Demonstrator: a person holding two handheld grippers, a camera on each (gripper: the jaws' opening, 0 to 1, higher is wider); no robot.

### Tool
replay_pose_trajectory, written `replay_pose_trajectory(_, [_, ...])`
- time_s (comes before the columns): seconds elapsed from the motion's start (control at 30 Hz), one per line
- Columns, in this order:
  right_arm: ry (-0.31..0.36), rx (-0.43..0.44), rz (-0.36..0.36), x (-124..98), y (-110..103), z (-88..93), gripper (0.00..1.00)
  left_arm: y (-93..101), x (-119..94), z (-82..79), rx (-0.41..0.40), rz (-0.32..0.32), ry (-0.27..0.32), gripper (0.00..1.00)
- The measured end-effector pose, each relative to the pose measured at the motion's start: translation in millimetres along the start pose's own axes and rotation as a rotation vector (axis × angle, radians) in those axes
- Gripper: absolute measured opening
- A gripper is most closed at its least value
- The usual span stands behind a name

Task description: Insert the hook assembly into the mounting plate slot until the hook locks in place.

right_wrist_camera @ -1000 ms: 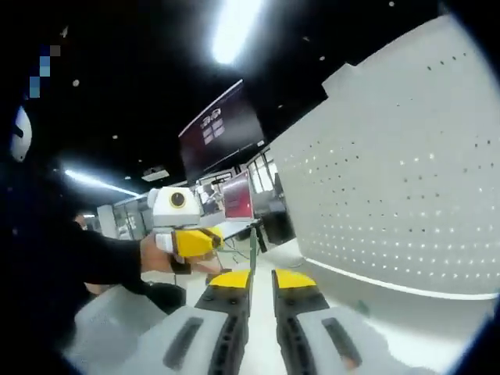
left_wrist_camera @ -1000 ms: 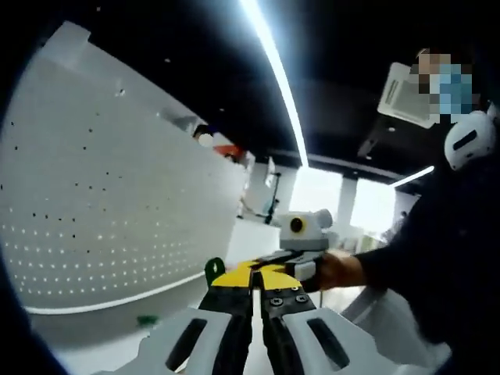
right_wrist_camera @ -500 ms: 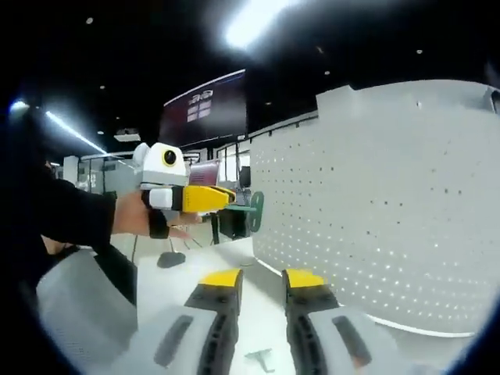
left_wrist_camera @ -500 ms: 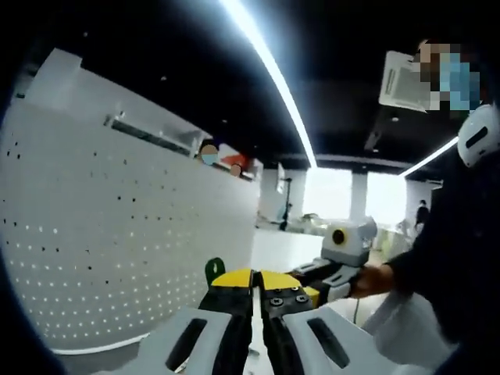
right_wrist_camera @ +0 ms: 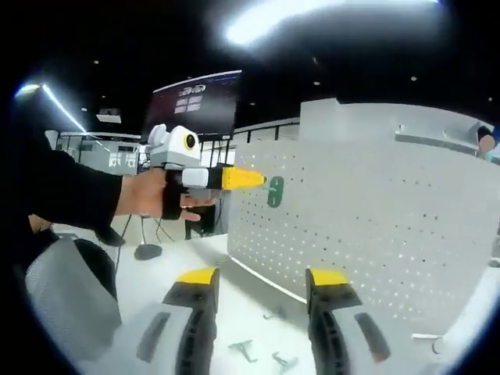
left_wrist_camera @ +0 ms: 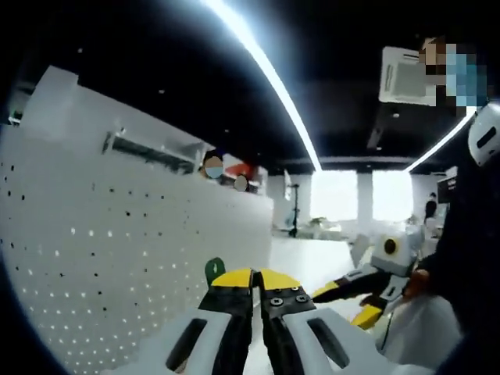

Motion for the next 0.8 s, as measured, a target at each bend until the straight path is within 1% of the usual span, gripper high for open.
replay_pose_trajectory(0.1, [0.000, -0.003, 0.011, -6, -1, -0.1, 0.43, -8.4, 7, -7.8, 0.037, -0.008, 0.004, 0.02])
replay_pose_trajectory(0.23, [-0.020, -0.023, 0.009, -6, -4, 3.8, 0.43, -18.3, 16, -17.1, 0.071, -0.018, 0.015, 0.02])
replay_pose_trajectory(0.3, [-0.023, -0.016, 0.012, -6, -3, 4.3, 0.43, -17.3, 23, -21.7, 0.101, -0.022, 0.019, 0.02])
replay_pose_trajectory(0.33, [-0.022, -0.016, 0.016, -6, -2, 4.3, 0.43, -19.1, 26, -25.4, 0.126, -0.027, 0.023, 0.02])
replay_pose_trajectory(0.43, [-0.027, -0.008, 0.023, -6, 1, 6.2, 0.42, -24.2, 34, -34.3, 0.163, -0.026, 0.036, 0.02])
replay_pose_trajectory(0.67, [-0.032, 0.011, 0.043, -8, 7, 8.5, 0.42, -47.9, 48, -44.8, 0.184, -0.040, 0.052, 0.02])
replay_pose_trajectory(0.8, [-0.036, 0.023, 0.050, -8, 10, 9.9, 0.41, -54.6, 55, -46.4, 0.170, -0.035, 0.067, 0.02])
Point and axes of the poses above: the point that each gripper's makers call its tool centre point, and the gripper's own axes: x roughly forward along the fingers, y roughly to its right, z roughly out of its underside, the point moved 3 cm from there along -x, roughly backward along the fingers, and after that the axes turned 2 degrees about -z, right-handed, at the moved point
